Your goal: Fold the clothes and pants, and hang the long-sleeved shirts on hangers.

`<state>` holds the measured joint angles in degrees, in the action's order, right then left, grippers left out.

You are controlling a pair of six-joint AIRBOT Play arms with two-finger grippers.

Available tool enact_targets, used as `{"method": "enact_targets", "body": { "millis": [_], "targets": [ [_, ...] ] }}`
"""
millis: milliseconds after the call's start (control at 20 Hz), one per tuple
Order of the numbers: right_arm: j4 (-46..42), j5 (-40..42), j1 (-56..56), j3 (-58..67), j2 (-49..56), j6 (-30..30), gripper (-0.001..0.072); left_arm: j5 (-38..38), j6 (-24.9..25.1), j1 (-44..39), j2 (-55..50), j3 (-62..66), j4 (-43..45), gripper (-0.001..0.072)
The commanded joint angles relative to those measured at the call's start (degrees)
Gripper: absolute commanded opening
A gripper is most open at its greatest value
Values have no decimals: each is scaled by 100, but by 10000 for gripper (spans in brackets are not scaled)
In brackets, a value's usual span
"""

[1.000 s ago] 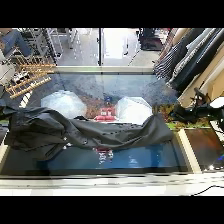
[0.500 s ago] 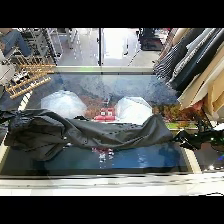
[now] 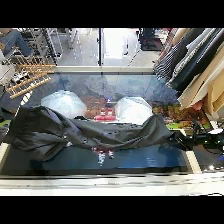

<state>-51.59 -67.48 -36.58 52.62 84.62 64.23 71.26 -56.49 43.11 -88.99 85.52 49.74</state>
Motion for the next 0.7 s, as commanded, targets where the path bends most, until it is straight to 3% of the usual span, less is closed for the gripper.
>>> {"method": "enact_targets", "body": {
  "millis": [0, 200, 450, 650],
  "targets": [
    [240, 50, -4, -212, 17, -68, 636, -710, 339, -59, -127, 0, -901, 699],
    [542, 105, -4, -234, 20, -66, 635, -1154, 337, -321, -699, 42, -1707, 699],
    [693, 136, -2, -234, 20, 90, 587, -1311, -339, -713, -1543, 785, -960, 700],
    [693, 212, -2, -234, 20, 212, 577, -1016, -439, -1032, -2214, 1482, -935, 700]
  ]
}}
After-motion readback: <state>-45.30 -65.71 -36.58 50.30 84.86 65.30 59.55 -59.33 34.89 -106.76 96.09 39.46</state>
